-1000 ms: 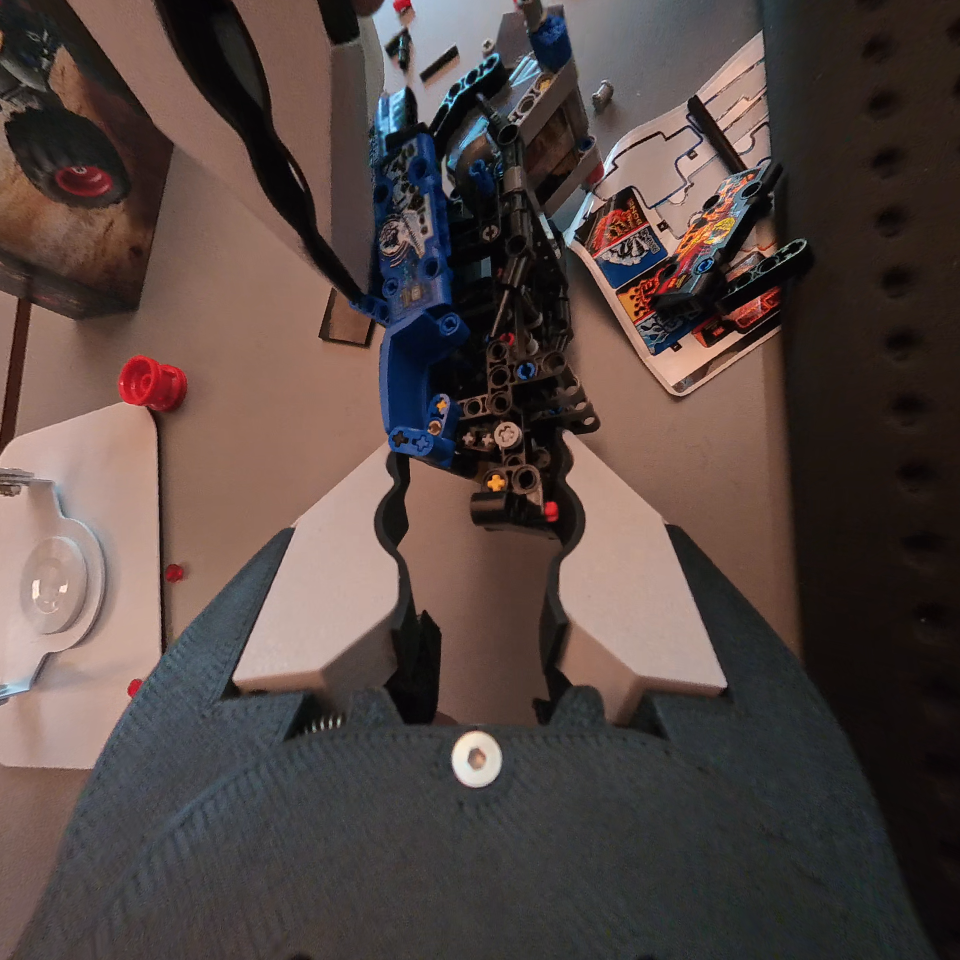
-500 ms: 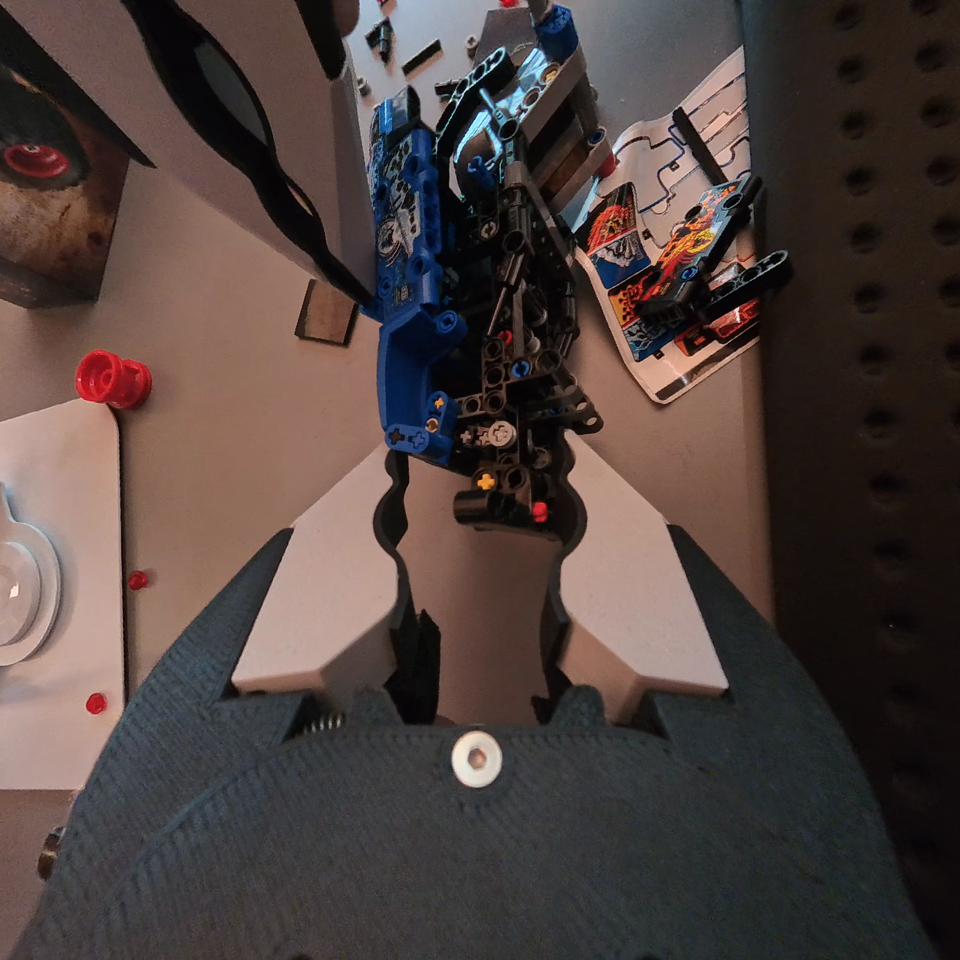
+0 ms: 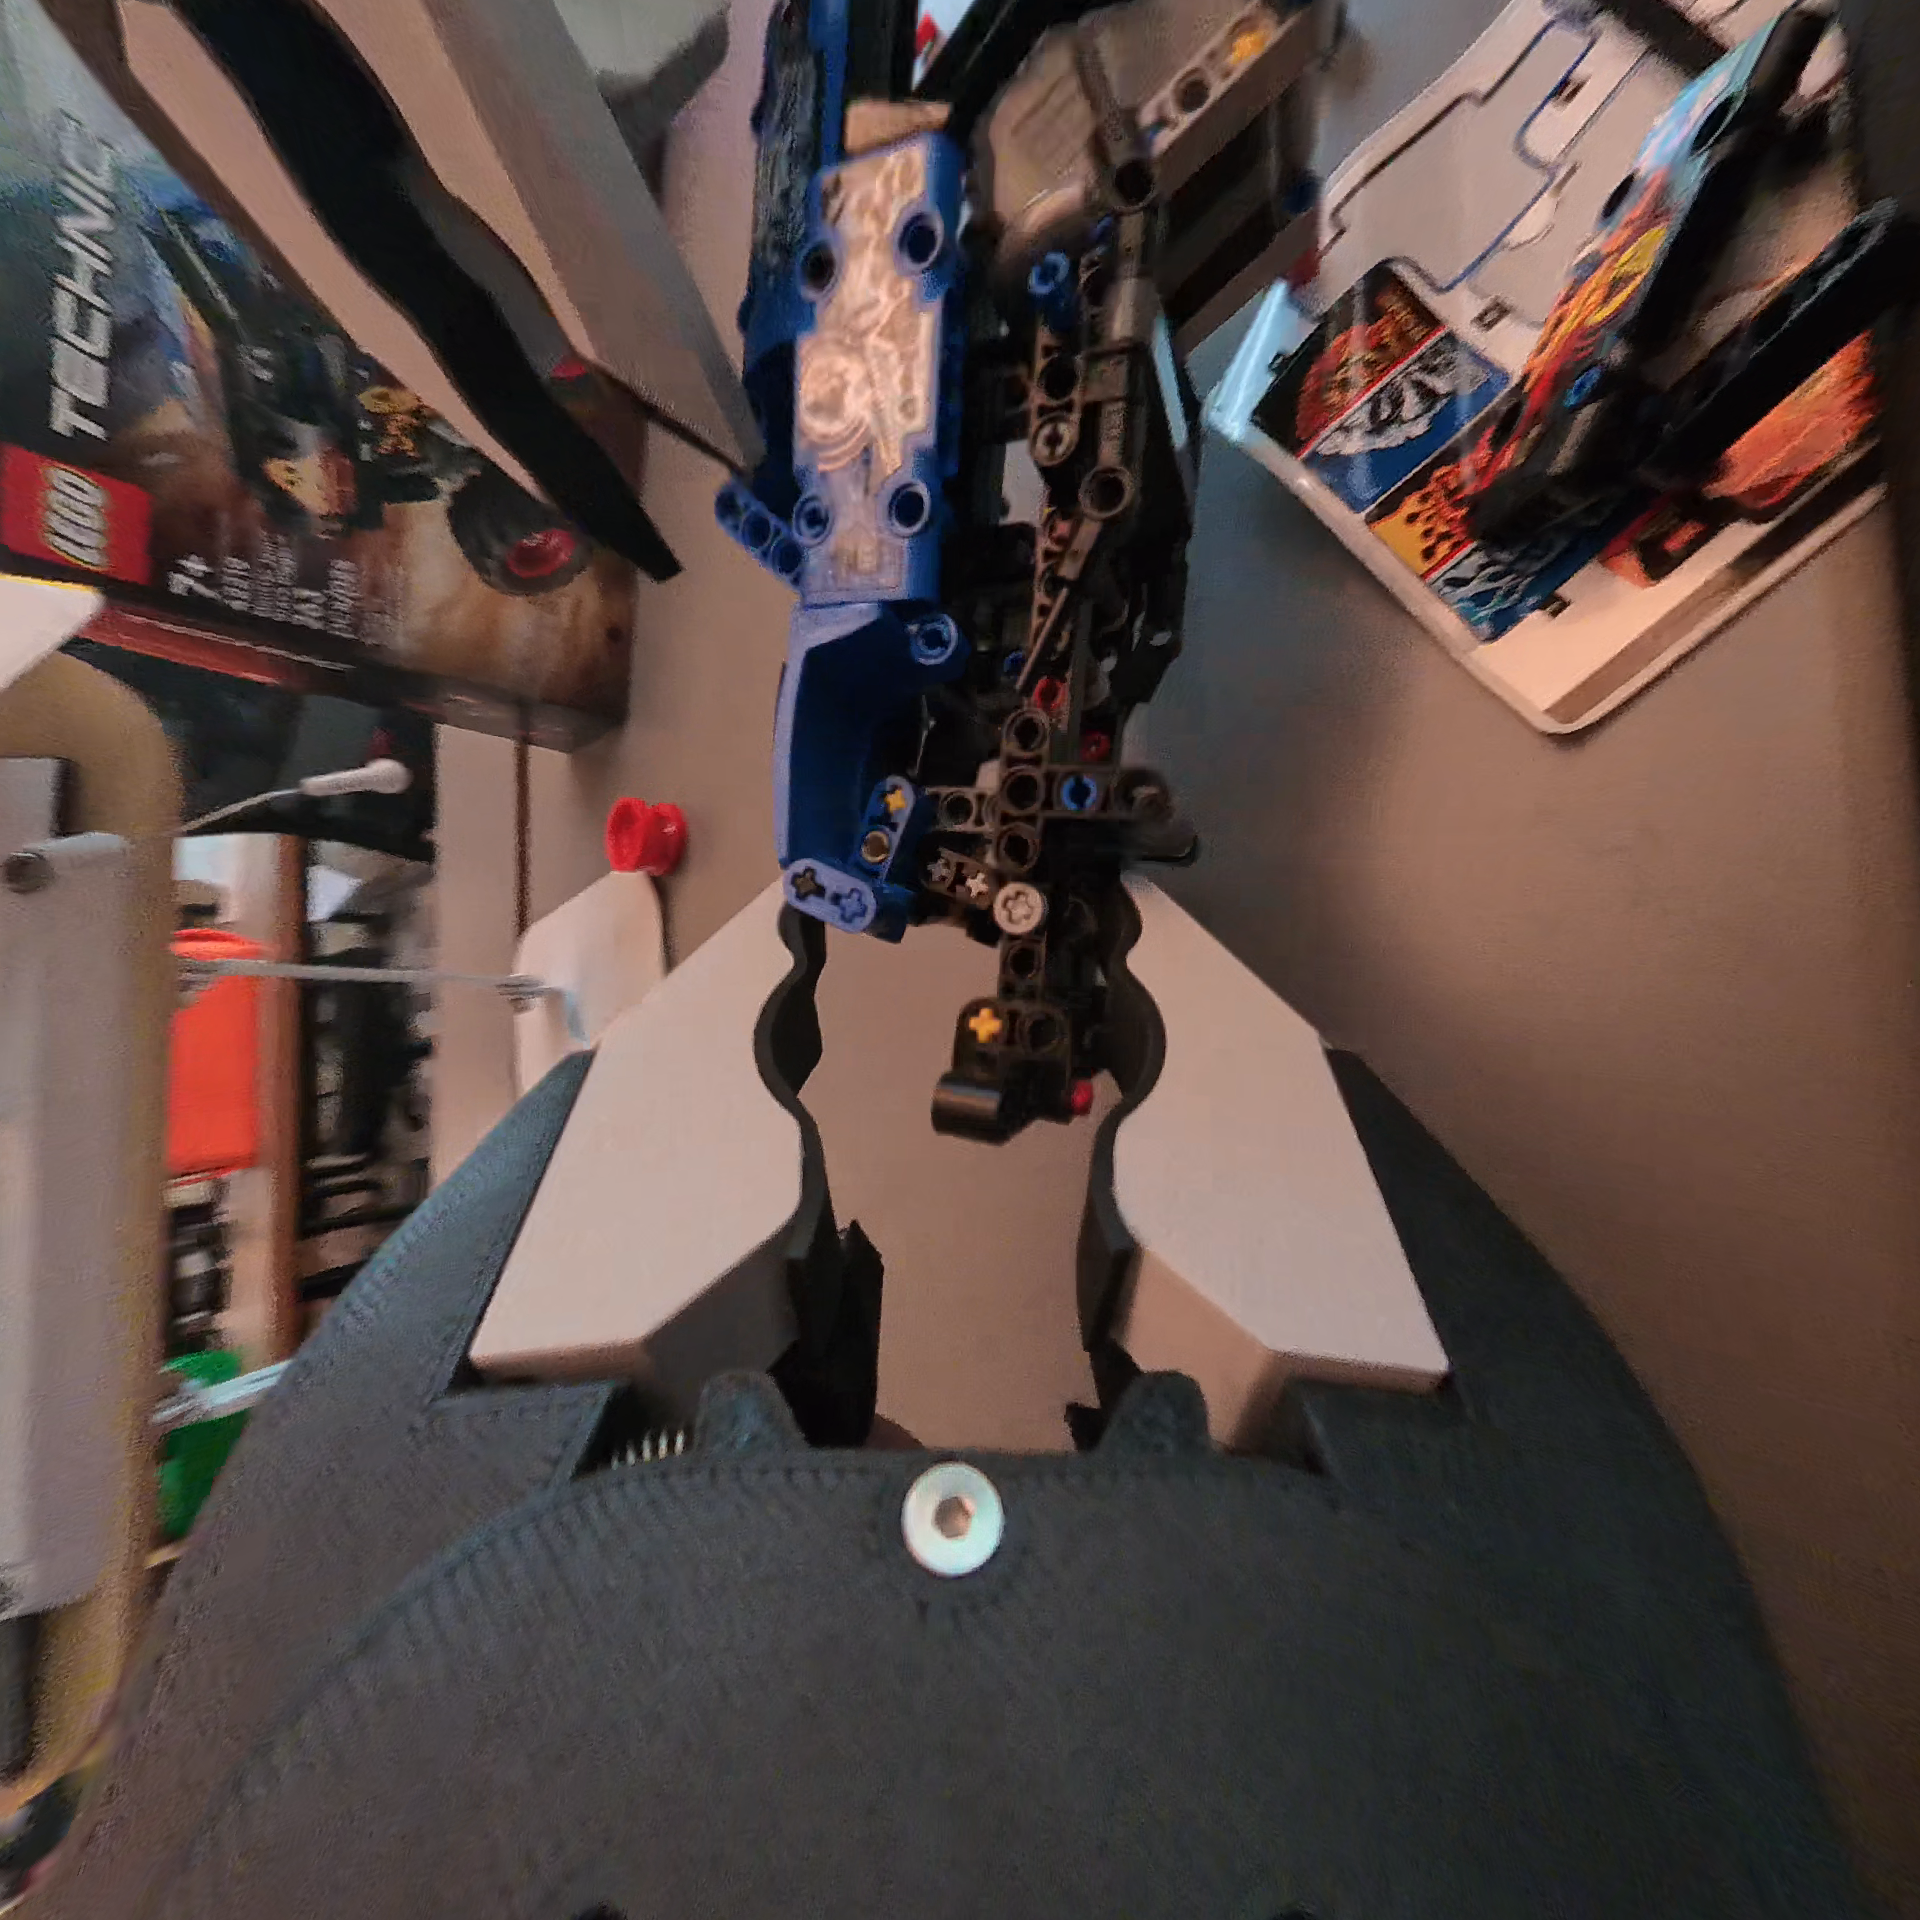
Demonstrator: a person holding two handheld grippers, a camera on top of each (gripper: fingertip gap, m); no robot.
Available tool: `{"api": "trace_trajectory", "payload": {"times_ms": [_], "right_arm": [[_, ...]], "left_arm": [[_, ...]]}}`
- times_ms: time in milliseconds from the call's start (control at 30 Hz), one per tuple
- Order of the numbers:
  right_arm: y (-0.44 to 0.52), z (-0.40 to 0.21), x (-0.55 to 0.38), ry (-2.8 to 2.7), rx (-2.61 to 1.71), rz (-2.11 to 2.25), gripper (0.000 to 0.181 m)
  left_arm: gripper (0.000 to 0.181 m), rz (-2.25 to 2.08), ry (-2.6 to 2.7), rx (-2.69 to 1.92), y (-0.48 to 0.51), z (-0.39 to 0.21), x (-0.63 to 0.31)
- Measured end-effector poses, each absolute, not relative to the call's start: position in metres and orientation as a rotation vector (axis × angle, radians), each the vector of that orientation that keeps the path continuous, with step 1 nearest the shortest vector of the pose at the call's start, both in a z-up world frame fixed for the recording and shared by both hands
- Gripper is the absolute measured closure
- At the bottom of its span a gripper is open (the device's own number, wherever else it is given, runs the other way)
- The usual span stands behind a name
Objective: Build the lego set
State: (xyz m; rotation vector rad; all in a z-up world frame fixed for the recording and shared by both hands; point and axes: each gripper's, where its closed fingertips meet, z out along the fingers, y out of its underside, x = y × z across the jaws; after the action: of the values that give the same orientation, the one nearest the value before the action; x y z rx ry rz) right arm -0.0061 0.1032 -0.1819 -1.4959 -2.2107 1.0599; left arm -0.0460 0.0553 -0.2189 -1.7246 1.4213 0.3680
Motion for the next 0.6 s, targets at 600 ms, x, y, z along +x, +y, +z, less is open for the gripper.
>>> {"api": "trace_trajectory", "payload": {"times_ms": [600], "right_arm": [[0.071,-0.192,0.009,-2.078,-1.702,0.9,0.089]], "left_arm": [[0.145,0.707,1.365,-1.786,0.082,-0.229,-0.08]]}}
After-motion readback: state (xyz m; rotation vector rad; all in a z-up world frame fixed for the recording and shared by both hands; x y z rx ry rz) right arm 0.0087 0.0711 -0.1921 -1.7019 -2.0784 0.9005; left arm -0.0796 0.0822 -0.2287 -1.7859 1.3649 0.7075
